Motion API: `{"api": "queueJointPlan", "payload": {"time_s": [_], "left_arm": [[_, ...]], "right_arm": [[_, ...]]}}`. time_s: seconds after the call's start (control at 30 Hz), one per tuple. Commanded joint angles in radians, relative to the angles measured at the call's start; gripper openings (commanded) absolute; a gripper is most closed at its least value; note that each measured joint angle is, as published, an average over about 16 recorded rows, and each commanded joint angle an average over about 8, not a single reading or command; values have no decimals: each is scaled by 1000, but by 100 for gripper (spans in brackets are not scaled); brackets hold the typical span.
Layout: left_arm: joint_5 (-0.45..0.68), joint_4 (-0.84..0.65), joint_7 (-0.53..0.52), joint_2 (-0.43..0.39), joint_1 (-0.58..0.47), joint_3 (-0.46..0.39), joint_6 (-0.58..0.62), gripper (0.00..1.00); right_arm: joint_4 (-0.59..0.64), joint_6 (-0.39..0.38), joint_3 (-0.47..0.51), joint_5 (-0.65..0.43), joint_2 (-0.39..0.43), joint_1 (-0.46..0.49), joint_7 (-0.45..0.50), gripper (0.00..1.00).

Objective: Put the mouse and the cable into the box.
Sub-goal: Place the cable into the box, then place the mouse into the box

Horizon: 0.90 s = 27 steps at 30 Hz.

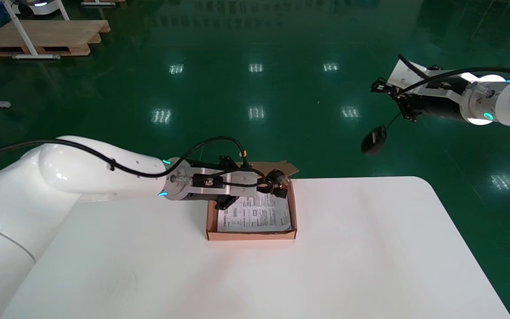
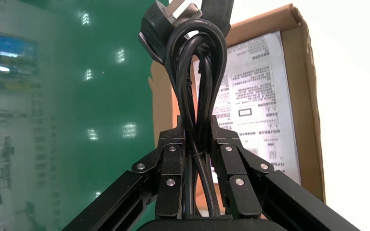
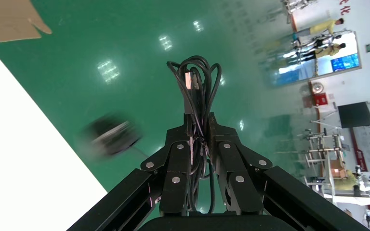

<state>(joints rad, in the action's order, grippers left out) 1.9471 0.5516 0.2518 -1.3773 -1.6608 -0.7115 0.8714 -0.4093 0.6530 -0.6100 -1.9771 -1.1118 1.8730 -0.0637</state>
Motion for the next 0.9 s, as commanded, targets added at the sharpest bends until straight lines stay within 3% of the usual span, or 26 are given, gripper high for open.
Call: {"api": "queueJointPlan", "payload": {"time_s": [0.03, 0.2, 0.4, 0.6, 0.9], "left_arm": [[-4, -4, -2, -1, 1, 2, -1, 0], [33, 32, 13, 17, 16, -34, -27, 0], [166, 93, -2, 5, 96, -183, -246, 0], [238, 131, -121, -2, 145, -358, -417, 0], [245, 163, -331, -1, 119, -530, -444, 0]], "right_arm": [[1, 2, 0, 1, 0, 0, -1, 0], [0, 3, -1, 0, -1, -7, 1, 0], [0, 3, -1, 0, -1, -4, 1, 0], [0, 3, -1, 0, -1, -4, 1, 0], [0, 3, -1, 0, -1, -4, 1, 0]]}}
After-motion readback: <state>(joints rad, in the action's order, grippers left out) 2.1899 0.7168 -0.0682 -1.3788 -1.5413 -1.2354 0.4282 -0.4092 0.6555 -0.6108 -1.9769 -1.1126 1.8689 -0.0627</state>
